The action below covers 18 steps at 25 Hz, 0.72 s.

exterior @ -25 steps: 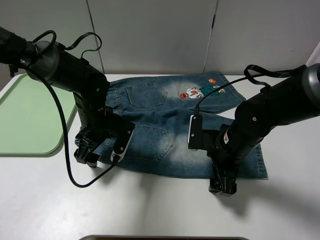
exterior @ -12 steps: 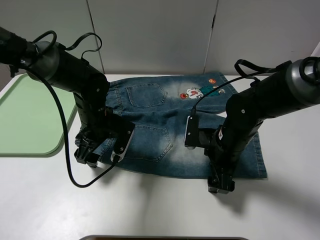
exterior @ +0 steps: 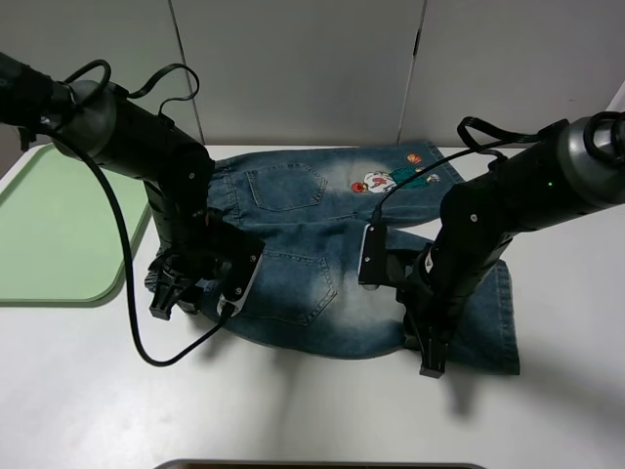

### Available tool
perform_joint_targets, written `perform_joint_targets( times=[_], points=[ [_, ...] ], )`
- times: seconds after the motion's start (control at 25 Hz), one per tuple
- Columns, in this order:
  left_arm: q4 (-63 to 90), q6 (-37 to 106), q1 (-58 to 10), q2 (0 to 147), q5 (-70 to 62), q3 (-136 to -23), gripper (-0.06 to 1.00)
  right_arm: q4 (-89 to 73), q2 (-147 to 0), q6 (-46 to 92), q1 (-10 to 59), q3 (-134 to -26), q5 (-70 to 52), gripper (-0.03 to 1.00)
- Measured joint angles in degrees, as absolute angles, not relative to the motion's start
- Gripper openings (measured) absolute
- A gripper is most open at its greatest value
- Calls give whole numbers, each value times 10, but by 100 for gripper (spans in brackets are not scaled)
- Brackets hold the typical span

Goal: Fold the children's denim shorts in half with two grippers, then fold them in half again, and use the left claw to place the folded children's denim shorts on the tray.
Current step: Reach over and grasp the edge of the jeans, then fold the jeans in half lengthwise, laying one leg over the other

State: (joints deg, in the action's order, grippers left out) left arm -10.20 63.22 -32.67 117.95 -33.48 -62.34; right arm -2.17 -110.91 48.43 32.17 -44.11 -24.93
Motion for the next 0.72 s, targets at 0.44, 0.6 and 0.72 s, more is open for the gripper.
perform_joint_targets(
  times=[0.44,0.6,0.72],
  points=[
    [-104,634,-327,1179,-321,-623,6,-13,-1110,488,322,-441,-234,-2],
    [-104,634,-327,1179,-321,-623,6,-12,-1110,488,322,-441,-234,-2],
    [-104,634,-327,1179,-322,-623,6,-11,-1108,486,322,-441,-234,-2]
  ],
)
